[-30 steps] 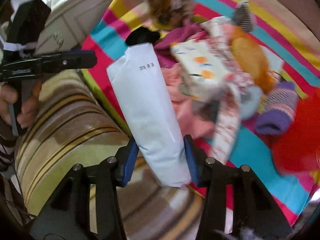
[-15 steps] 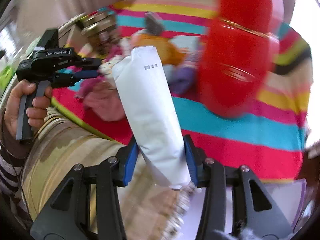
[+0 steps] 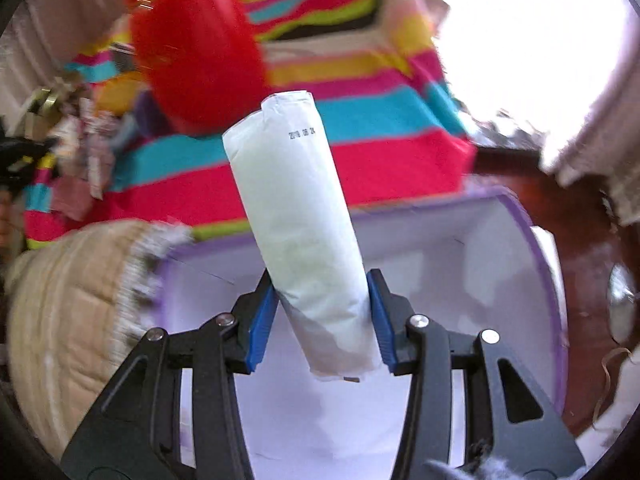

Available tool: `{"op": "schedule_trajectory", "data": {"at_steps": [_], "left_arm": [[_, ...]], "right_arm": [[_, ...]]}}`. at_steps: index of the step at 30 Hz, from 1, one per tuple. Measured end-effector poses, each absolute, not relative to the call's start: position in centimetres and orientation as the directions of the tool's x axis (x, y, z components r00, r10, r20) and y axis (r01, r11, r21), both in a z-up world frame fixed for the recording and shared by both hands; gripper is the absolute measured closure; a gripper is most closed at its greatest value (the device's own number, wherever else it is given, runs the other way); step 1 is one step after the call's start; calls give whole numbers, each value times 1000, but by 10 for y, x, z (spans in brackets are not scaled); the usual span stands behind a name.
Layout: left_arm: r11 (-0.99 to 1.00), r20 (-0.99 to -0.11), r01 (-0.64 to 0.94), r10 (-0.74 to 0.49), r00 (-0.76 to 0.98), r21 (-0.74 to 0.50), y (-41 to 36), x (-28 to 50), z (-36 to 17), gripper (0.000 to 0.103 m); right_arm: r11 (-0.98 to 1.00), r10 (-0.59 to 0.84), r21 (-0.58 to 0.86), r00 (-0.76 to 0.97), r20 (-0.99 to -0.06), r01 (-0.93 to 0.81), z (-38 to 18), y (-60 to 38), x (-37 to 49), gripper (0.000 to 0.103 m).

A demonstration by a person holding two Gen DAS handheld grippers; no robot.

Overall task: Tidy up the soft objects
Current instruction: 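Carry both items into the white box and open both grippers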

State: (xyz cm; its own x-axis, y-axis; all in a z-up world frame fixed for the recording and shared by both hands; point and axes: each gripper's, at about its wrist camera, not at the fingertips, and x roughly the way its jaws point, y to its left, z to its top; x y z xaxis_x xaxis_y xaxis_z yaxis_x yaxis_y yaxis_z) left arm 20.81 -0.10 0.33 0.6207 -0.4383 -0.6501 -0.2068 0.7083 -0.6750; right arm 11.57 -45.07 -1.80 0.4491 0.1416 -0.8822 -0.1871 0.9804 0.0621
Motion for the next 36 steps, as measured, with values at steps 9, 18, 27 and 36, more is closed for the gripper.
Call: {"op": "schedule_trajectory", "data": {"at_steps": [9, 18, 27, 36], "left_arm": [[727, -606, -106, -471, 642, -678, -37, 185, 37, 101], [726, -570, 28, -562, 599, -687, -98, 176, 63, 101], [674, -555, 174, -705, 442, -718, -195, 174, 63, 101], [636, -600, 262, -772, 210, -726, -311, 170, 31, 101]], "right_arm": [[992, -57, -95, 384, -922, -80, -60, -504, 115, 54], [989, -130, -149, 386, -913, -21, -69, -530, 118, 44], [998, -65, -51, 462, -884, 44, -43, -549, 96, 41], [995, -43, 11, 529, -848, 99, -24, -566, 67, 37]]}}
